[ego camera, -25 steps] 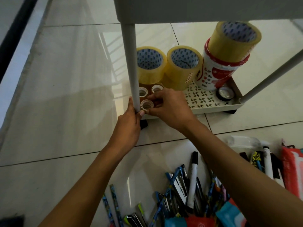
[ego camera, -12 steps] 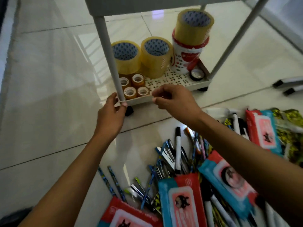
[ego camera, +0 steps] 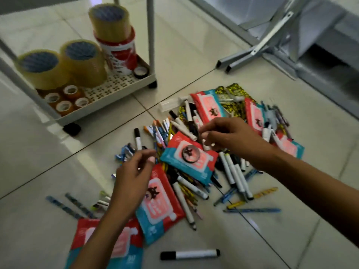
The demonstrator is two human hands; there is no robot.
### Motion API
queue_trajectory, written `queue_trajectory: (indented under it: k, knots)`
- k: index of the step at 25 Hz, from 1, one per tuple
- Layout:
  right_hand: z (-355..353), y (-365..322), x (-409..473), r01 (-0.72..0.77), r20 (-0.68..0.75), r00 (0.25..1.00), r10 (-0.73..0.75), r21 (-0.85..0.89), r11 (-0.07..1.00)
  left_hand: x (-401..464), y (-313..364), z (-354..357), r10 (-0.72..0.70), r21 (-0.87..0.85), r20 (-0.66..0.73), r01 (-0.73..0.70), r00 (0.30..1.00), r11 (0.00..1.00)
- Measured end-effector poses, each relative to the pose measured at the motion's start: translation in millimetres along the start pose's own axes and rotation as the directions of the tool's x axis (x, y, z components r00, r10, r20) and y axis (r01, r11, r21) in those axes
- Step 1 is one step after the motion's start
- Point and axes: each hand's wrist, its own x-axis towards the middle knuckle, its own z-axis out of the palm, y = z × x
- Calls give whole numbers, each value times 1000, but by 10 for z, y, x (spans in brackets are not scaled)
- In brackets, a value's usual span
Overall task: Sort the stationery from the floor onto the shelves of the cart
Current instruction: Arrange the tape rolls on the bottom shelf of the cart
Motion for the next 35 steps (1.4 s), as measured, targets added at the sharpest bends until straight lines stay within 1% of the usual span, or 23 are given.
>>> queue_trajectory:
  k: [2, 4, 5, 7, 8, 9, 11, 12, 15, 16, 17, 18, 19, 20, 21, 23, 27, 29, 32, 35]
  knots:
    - [-255, 318, -145, -58, -50, 997, 61, 51, 997, -30, 88, 292, 76, 31, 75, -79, 994, 996]
    - [-492, 655, -289, -112, -102, 988, 120, 86, 990, -5, 178, 579, 124, 106, 150, -141, 981, 984]
    - [-600, 808, -342, -133, -138, 979, 148, 113, 985, 48, 215, 704, 159, 168, 158, -185, 975, 968]
    - [-722, 1058, -428, -174, -186, 961, 205, 171, 970, 152, 244, 893, 234, 364, 155, -276, 960, 890]
    - [-754, 1153, -451, -184, -203, 953, 225, 201, 962, 215, 232, 952, 235, 458, 176, -291, 956, 840]
    - [-787, 1254, -458, -191, -213, 947, 240, 227, 955, 275, 240, 1010, 202, 534, 197, -277, 959, 799]
    - [-824, 1424, -451, -207, -210, 943, 259, 240, 948, 373, 210, 1088, 132, 618, 204, -232, 970, 751]
    - [-837, 1490, -451, -216, -207, 941, 267, 237, 947, 394, 202, 1110, 126, 632, 206, -230, 970, 740]
    - [-885, 1602, -437, -224, -219, 935, 278, 239, 945, 439, 193, 1130, 160, 607, 200, -251, 967, 754]
    - [-905, 1622, -414, -219, -254, 930, 264, 192, 957, 437, 215, 1139, 165, 594, 194, -250, 967, 765]
    - [-938, 1647, -378, -210, -308, 924, 227, 88, 974, 429, 250, 1166, 172, 583, 187, -250, 967, 773]
    - [-971, 1665, -327, -200, -357, 919, 167, -57, 978, 424, 292, 1202, 185, 575, 182, -257, 966, 777]
    - [-993, 1679, -263, -188, -380, 920, 97, -209, 960, 415, 339, 1248, 199, 567, 181, -268, 963, 779]
    - [-1002, 1687, -192, -163, -375, 926, 29, -333, 929, 404, 386, 1300, 214, 552, 188, -284, 958, 784]
    - [-997, 1696, -121, -137, -349, 937, -18, -415, 899, 393, 427, 1356, 221, 532, 201, -296, 954, 793]
    - [-948, 1717, -2, -106, -304, 951, -60, -499, 860, 369, 490, 1454, 233, 490, 225, -316, 946, 812]
    - [-909, 1802, 130, -162, -335, 941, -43, -560, 813, 329, 566, 1565, 237, 430, 234, -319, 943, 845]
    - [-926, 1762, 128, -160, -365, 929, -55, -532, 831, 323, 594, 1571, 241, 395, 233, -319, 942, 862]
    - [-851, 1486, 91, -43, -357, 928, -106, -386, 922, 340, 616, 1484, 244, 368, 219, -312, 945, 876]
    - [-596, 1031, 55, 75, -275, 950, -148, -257, 963, 336, 626, 1310, 257, 327, 177, -303, 950, 895]
